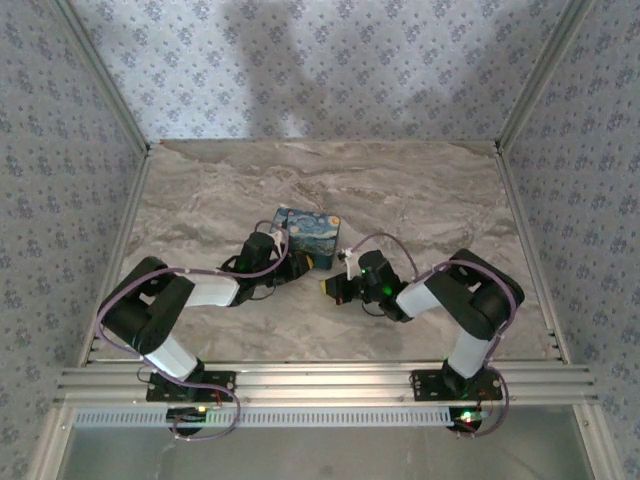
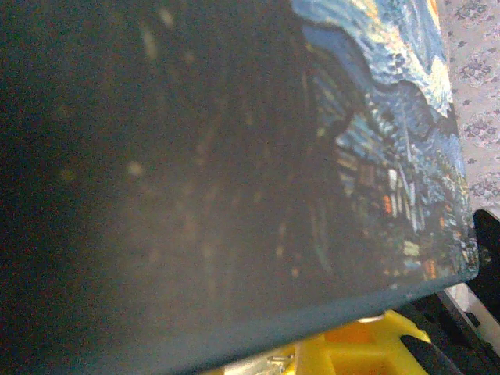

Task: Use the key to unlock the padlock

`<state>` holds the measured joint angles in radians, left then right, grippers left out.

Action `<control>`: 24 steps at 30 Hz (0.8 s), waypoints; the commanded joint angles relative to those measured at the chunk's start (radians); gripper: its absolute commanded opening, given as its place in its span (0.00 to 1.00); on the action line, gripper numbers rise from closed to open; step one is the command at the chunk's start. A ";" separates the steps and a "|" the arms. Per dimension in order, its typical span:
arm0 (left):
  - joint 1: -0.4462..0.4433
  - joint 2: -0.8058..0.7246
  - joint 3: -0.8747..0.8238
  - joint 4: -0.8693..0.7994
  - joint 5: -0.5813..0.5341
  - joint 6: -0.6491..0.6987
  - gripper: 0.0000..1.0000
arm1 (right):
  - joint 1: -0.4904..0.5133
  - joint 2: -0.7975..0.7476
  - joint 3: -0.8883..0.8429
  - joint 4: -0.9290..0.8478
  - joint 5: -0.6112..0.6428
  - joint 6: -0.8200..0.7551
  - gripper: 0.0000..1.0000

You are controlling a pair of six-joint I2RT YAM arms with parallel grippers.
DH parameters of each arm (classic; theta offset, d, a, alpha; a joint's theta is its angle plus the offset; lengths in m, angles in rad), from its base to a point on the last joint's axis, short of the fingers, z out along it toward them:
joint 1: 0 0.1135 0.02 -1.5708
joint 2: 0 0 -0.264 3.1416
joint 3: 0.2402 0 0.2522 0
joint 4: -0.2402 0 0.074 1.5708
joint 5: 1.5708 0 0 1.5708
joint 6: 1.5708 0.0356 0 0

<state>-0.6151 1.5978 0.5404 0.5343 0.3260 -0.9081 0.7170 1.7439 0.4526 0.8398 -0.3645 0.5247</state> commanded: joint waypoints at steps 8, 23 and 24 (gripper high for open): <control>0.000 -0.021 0.032 0.026 0.015 -0.002 0.21 | -0.025 0.071 -0.012 0.178 -0.045 0.068 0.00; 0.000 -0.014 0.032 0.026 0.013 -0.004 0.21 | -0.040 0.140 0.012 0.254 -0.062 0.097 0.00; 0.000 -0.014 0.032 0.026 0.013 -0.003 0.21 | -0.040 0.142 0.012 0.255 -0.063 0.096 0.00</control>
<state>-0.6151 1.5978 0.5411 0.5343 0.3260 -0.9108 0.6800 1.8683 0.4496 1.0599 -0.4126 0.6140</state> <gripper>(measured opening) 0.212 0.066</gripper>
